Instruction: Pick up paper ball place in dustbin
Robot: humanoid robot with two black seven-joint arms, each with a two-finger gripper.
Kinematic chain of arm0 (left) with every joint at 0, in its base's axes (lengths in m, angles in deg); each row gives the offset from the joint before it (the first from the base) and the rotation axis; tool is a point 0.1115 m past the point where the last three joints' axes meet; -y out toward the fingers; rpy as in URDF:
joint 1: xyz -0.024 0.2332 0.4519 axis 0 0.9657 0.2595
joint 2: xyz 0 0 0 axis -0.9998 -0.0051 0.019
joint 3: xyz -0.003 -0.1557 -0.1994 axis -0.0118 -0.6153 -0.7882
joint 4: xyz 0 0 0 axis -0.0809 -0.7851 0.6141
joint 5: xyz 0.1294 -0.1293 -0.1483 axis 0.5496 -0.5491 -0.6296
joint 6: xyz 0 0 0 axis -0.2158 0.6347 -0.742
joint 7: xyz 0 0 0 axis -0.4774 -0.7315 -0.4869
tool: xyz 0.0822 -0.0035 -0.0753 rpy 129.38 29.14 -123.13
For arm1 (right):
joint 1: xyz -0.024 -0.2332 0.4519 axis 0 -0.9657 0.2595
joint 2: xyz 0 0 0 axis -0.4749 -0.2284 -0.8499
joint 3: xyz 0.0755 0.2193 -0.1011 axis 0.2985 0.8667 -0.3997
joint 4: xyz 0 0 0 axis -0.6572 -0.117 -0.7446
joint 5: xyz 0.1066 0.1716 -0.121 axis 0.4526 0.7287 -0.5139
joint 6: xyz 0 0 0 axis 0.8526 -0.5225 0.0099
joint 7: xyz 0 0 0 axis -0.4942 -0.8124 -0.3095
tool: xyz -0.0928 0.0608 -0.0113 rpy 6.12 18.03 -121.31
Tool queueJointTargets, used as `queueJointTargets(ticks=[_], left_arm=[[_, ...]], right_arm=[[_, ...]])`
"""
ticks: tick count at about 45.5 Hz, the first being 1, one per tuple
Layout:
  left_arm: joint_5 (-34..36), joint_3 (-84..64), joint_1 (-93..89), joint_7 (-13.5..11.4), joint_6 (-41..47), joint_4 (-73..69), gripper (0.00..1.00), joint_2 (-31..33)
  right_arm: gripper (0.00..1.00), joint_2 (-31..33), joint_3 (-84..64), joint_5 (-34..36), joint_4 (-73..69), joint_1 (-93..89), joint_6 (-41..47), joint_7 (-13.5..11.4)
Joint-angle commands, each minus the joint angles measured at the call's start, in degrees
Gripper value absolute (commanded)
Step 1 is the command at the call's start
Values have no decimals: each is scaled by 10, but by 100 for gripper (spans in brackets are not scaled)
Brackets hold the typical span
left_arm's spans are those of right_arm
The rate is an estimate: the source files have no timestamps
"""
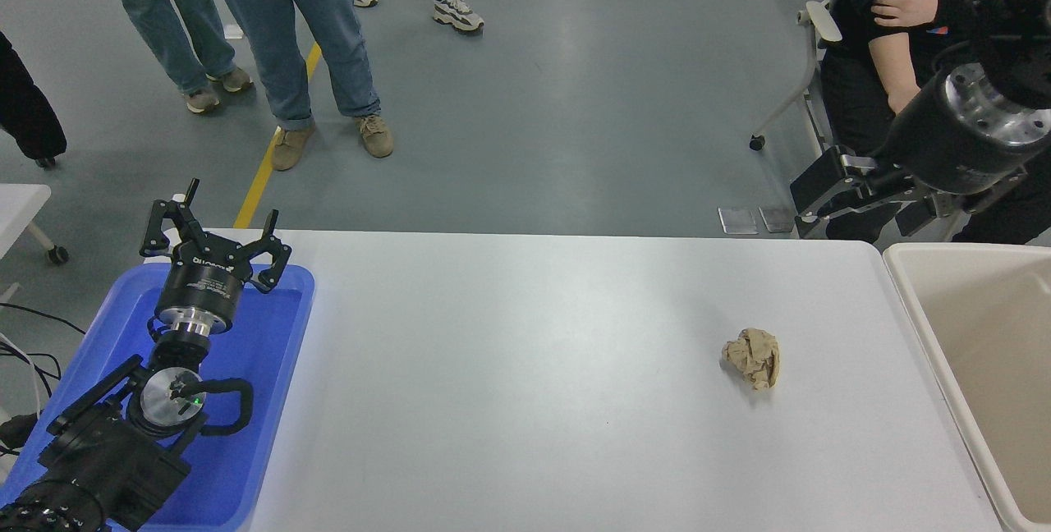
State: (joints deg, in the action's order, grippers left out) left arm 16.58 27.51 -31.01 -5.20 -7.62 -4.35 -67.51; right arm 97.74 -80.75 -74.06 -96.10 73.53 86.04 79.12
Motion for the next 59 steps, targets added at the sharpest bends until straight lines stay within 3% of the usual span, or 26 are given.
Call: queueJointTargets(ticks=[1, 6, 14, 23, 39, 59], left_arm=[[0, 0, 0, 0, 0, 0, 100, 0], [0, 0, 0, 0, 0, 0, 100, 0], [0, 0, 0, 0, 0, 0, 100, 0], [1, 0, 0, 0, 0, 0, 100, 0], [1, 0, 0, 0, 0, 0, 100, 0], [0, 0, 0, 0, 0, 0, 100, 0]], right_arm=[[100, -1, 5, 0, 4, -4, 0, 1], [100, -6, 25, 0, 40, -59, 0, 0], [100, -26, 49, -2, 127, -201, -206, 0], [100, -67, 56, -1, 226, -374, -347, 1], [100, -110, 102, -2, 272, -533, -440, 7], [100, -136, 138, -2, 362, -662, -480, 11]])
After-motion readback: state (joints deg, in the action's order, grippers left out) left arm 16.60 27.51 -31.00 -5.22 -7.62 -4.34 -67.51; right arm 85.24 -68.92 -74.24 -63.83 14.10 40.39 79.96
